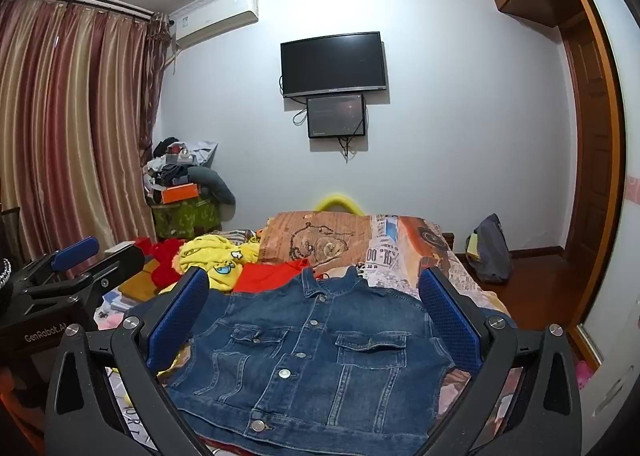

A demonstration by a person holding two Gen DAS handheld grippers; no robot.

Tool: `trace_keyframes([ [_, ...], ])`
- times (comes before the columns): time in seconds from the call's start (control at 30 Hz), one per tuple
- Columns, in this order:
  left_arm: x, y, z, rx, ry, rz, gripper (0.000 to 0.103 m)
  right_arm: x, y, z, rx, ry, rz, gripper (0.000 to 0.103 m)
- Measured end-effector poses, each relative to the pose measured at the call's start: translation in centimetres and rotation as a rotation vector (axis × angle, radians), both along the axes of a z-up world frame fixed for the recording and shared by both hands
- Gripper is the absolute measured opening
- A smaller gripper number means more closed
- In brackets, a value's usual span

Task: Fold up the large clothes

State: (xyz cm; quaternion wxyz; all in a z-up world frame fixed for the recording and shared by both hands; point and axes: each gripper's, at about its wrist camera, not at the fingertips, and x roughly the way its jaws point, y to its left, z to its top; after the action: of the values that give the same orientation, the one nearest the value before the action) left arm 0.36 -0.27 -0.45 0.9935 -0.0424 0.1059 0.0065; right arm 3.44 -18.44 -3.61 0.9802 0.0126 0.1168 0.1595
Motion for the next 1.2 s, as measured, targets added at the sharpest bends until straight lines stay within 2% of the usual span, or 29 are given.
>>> trace_keyframes([
  [0.43,0.2,1.1,0.3,-0.011,-0.002,0.008,0.101,0.1,0.0,-0.2,-0.002,0.002,0.0,0.103],
  [1.2,0.2,0.5,-0.4,-0.001,-0.002,0.006,0.101,0.3,0.1,-0.8,0.009,0.009,0.0,0.103],
])
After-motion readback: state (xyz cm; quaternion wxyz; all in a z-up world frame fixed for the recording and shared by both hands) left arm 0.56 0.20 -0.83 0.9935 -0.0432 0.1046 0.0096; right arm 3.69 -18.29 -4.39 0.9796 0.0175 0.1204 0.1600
